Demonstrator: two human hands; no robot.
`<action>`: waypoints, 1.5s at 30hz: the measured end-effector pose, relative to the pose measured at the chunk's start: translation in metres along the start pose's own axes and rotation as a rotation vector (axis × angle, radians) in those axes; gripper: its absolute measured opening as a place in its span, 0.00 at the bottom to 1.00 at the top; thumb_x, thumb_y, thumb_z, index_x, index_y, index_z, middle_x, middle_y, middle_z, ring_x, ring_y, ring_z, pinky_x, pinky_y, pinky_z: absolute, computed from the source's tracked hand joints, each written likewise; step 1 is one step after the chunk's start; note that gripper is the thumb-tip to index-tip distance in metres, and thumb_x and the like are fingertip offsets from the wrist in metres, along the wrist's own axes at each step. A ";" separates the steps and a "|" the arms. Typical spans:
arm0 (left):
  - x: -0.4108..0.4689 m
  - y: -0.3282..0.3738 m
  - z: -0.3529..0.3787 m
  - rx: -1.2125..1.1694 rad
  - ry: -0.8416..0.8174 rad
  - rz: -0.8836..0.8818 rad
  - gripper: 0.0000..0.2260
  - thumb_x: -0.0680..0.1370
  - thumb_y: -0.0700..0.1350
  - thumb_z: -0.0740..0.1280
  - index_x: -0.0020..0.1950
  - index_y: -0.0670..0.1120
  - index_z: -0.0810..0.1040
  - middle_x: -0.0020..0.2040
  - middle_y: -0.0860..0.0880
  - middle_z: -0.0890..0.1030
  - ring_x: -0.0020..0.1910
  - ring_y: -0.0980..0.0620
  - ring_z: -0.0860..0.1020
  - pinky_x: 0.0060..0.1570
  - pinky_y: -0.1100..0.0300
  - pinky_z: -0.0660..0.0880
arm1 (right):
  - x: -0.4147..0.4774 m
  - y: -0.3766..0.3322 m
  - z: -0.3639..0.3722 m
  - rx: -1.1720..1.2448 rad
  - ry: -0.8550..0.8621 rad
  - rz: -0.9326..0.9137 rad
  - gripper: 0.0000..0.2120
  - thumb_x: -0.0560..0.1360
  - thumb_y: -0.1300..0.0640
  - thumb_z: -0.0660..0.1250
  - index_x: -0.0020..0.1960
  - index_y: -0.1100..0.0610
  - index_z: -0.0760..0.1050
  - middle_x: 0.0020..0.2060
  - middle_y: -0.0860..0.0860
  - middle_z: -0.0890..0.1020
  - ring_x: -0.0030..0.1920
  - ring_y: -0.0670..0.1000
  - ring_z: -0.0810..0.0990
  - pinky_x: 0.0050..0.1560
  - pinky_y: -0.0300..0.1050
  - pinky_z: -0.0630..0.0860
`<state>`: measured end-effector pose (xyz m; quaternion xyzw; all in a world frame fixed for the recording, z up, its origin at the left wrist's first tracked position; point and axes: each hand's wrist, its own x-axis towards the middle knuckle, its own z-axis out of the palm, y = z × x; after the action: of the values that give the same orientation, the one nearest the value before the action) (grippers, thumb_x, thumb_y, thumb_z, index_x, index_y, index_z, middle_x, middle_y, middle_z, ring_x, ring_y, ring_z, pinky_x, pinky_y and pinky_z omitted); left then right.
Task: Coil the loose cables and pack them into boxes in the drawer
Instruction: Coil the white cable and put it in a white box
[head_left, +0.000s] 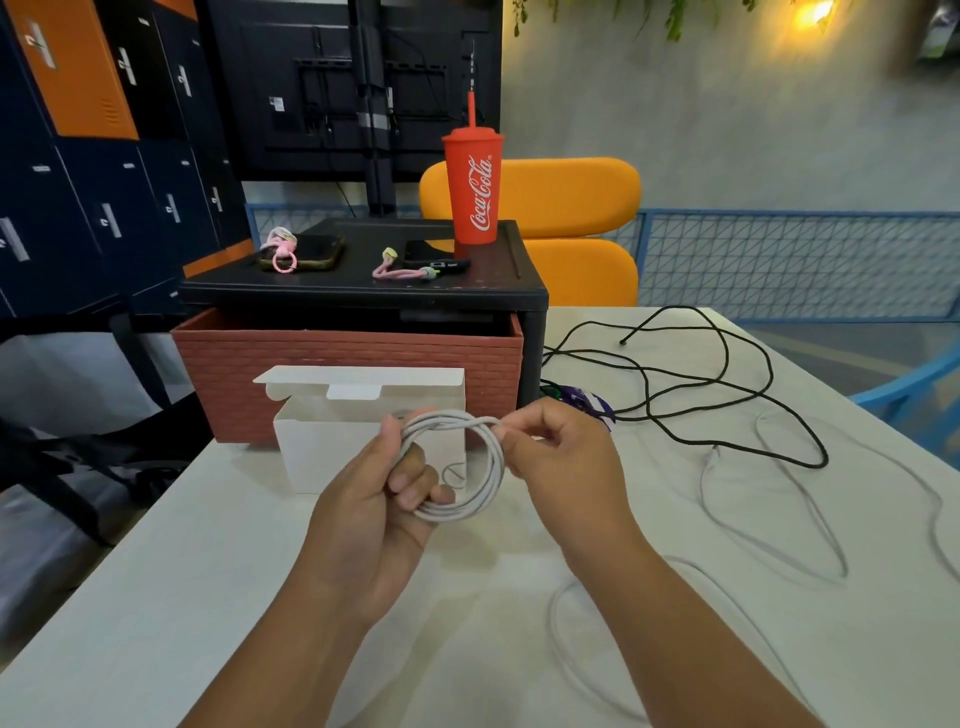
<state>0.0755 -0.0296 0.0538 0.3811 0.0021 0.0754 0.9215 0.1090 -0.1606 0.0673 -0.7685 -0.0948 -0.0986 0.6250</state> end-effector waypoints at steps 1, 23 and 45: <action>0.000 -0.001 0.000 0.044 0.017 0.021 0.12 0.73 0.49 0.61 0.37 0.47 0.82 0.25 0.53 0.62 0.23 0.57 0.63 0.29 0.65 0.71 | 0.001 0.000 0.002 0.140 -0.042 0.082 0.11 0.72 0.63 0.68 0.33 0.51 0.78 0.32 0.47 0.81 0.35 0.43 0.78 0.44 0.39 0.77; 0.010 -0.002 -0.019 0.927 0.192 0.282 0.08 0.79 0.47 0.62 0.41 0.50 0.78 0.36 0.56 0.78 0.32 0.64 0.73 0.40 0.69 0.71 | 0.004 0.006 -0.002 0.337 -0.357 0.288 0.10 0.78 0.66 0.60 0.48 0.57 0.79 0.42 0.54 0.83 0.41 0.48 0.80 0.47 0.40 0.79; 0.030 0.023 -0.061 1.350 0.471 0.409 0.08 0.73 0.43 0.71 0.46 0.47 0.73 0.66 0.46 0.65 0.55 0.52 0.66 0.54 0.60 0.63 | 0.005 0.012 -0.005 -0.360 -0.250 -0.092 0.12 0.78 0.61 0.61 0.56 0.49 0.78 0.45 0.43 0.80 0.47 0.43 0.77 0.43 0.26 0.68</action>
<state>0.0985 0.0332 0.0283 0.8310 0.1745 0.3074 0.4296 0.1174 -0.1681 0.0581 -0.8689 -0.1873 -0.0464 0.4558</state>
